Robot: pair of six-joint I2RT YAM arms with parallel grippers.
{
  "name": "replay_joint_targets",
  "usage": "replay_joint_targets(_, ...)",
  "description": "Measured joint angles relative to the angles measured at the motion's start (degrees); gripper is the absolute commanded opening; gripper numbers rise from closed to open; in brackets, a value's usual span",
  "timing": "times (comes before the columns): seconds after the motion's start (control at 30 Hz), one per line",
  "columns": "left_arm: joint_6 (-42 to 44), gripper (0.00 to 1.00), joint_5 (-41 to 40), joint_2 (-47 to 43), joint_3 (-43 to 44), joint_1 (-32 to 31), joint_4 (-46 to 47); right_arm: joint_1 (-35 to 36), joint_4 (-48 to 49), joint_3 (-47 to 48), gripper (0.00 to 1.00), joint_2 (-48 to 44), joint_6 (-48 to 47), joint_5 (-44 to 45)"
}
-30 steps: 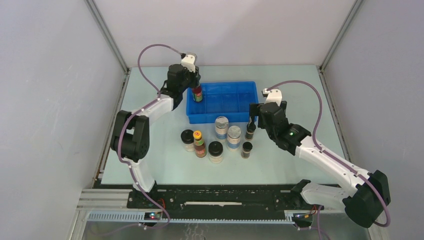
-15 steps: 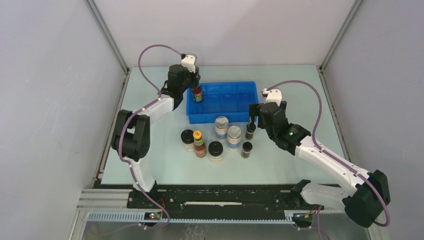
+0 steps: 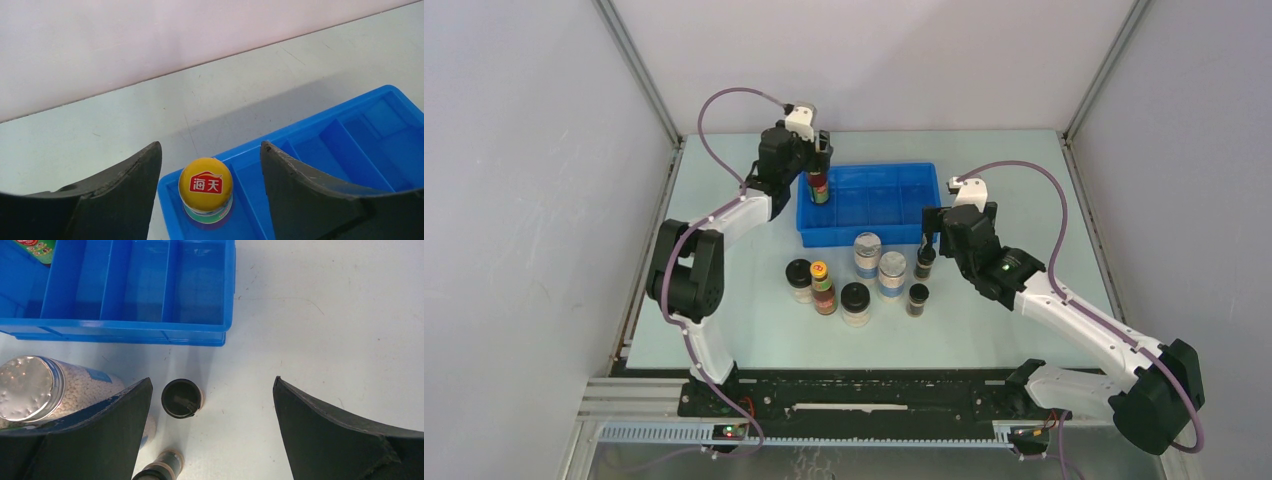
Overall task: Organize the condiment bottles
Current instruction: Place the bottle in the storage box.
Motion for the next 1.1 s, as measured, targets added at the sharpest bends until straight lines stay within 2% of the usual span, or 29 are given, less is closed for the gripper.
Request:
replay_joint_targets(0.4, -0.2, 0.88, -0.2, -0.1, 0.0, -0.4, 0.0, 0.0, 0.0, 0.0, 1.0, 0.0, 0.0, 0.0)
replay_joint_targets(0.67, -0.5, 0.91, -2.1, -1.7, 0.0, -1.9, -0.4, 0.0, 0.0, 0.0, 1.0, -1.2, 0.0, 0.2)
replay_joint_targets(1.1, -1.0, 0.96, -8.2, -13.0, -3.5, -7.2, -1.6, 0.6, -0.8, 0.0, 1.0, -3.7, 0.2, 0.5)
